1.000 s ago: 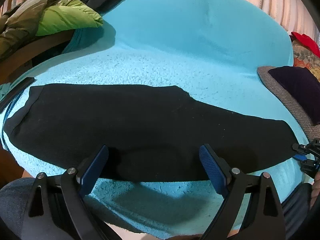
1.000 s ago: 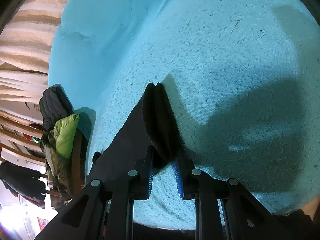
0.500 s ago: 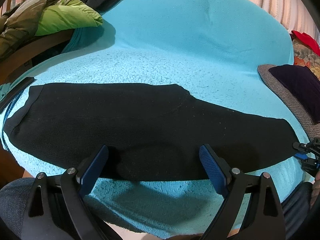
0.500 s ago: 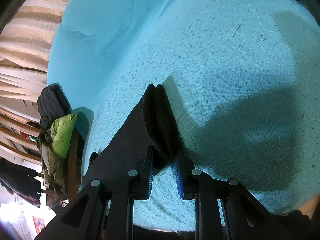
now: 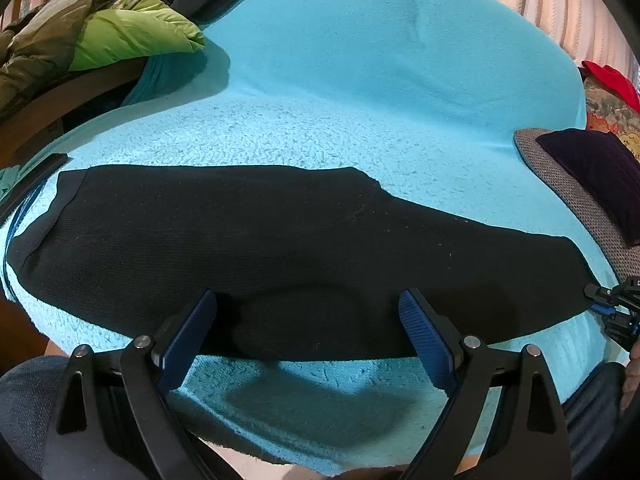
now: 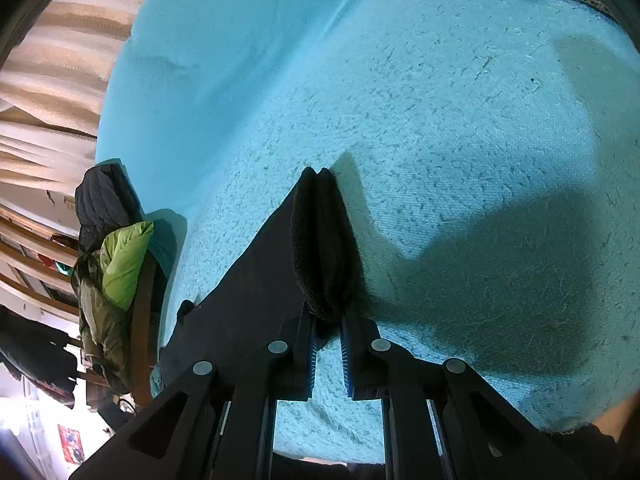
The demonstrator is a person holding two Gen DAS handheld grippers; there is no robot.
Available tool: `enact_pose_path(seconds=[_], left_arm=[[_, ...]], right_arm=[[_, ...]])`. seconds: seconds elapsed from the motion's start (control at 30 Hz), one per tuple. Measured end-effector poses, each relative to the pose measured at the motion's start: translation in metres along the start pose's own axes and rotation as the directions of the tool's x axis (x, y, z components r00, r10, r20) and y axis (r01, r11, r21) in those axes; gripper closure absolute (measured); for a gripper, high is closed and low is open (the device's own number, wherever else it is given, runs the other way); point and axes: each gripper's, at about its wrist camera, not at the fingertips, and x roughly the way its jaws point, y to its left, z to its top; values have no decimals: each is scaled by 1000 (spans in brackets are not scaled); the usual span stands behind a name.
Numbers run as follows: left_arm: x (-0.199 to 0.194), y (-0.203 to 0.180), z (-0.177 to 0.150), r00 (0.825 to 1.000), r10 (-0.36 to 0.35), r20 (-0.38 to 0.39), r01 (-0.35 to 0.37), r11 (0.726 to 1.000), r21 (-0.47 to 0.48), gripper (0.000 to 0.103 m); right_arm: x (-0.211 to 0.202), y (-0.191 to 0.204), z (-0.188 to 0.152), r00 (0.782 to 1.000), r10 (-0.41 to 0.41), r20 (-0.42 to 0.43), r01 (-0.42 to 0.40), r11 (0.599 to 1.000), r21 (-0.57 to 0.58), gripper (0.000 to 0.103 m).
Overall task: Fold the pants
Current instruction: 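Close the right tool on one end of the pants strip, then lift the held end with the right tool and fold it over the strip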
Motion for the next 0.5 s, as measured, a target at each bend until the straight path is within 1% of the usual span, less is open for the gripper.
enact_pose_path(seconds=[0.1,0.23,0.5], left_arm=[[0,-1,0,1000,1,0,-1,1000,1,10],[0,0,0,1000,-2,0,2,1000,0,9],[0,0,0,1000,-11,-1,11,1000,-6,9]], right_arm=[[-2,2,-1,1000,12,15,-11,1000,-14,93],[-8,5,-1,998,46,43,-45,998,-35,94],[-8,6,-1,998,37,41,-35,998,-42,94]])
